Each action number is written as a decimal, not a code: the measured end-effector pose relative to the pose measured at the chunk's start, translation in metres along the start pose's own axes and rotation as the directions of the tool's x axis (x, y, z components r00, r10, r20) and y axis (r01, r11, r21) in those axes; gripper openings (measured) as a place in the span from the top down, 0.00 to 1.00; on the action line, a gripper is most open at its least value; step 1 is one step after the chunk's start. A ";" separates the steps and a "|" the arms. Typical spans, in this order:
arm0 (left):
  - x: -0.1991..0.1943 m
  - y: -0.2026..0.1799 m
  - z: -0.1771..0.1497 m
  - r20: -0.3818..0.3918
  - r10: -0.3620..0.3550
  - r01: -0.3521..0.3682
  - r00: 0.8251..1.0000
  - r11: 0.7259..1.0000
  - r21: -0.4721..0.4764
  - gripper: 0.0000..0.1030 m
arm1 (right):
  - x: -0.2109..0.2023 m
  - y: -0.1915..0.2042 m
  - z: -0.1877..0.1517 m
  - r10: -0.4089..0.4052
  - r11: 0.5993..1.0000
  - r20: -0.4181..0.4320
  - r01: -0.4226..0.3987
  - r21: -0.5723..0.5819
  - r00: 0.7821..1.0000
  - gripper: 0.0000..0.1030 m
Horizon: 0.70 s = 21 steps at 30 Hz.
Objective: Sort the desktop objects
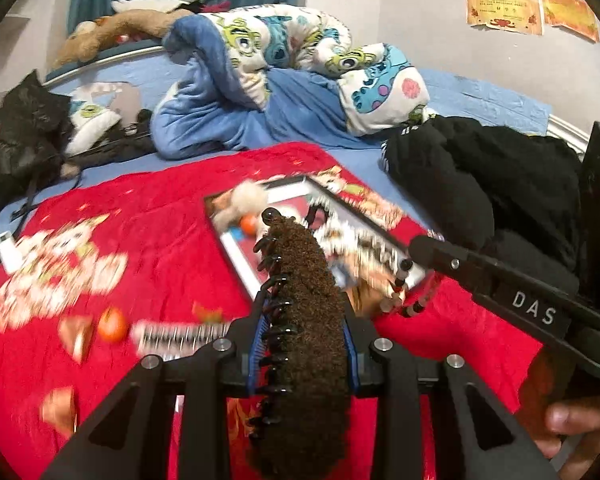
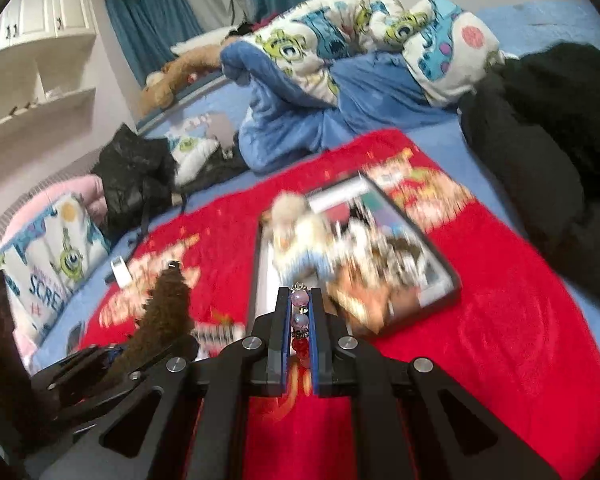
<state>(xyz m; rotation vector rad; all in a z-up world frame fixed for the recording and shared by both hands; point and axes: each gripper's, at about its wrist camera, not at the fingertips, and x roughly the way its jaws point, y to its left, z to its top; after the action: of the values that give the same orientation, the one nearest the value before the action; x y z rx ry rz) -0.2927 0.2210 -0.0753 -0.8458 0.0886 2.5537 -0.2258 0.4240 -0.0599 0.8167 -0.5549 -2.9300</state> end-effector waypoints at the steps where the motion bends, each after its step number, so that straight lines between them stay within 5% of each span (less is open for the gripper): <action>1: 0.005 0.002 0.008 0.001 0.009 -0.009 1.000 1.000 0.005 0.68 | 0.006 0.001 0.013 0.002 1.000 0.015 -0.002 -0.010 1.000 0.93; 6: 0.054 0.018 0.061 -0.005 0.052 -0.052 0.999 0.998 0.018 0.68 | 0.040 0.001 0.071 0.043 0.998 0.063 -0.040 -0.038 0.997 0.93; 11: 0.107 0.036 0.077 -0.043 0.075 -0.075 0.996 0.997 -0.018 0.68 | 0.090 -0.017 0.104 0.053 0.996 0.074 -0.047 -0.078 0.996 0.93; 15: 0.139 0.046 0.071 -0.042 0.068 -0.068 0.997 0.998 -0.014 0.68 | 0.134 -0.050 0.100 0.080 0.996 0.015 -0.079 -0.049 0.997 0.93; 18: 0.158 0.050 0.065 -0.089 0.055 -0.060 0.994 0.997 -0.048 0.68 | 0.151 -0.064 0.085 0.033 0.997 -0.037 -0.036 -0.075 0.999 0.93; 21: 0.164 0.038 0.053 -0.071 0.111 -0.109 0.991 0.994 0.028 0.68 | 0.156 -0.078 0.065 -0.042 0.995 -0.070 0.035 -0.096 0.997 0.92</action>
<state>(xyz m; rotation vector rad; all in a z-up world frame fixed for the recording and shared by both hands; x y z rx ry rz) -0.4553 0.2619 -0.1308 -0.9489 0.1927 2.6186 -0.3892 0.4959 -0.1120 0.9271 -0.3964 -2.9214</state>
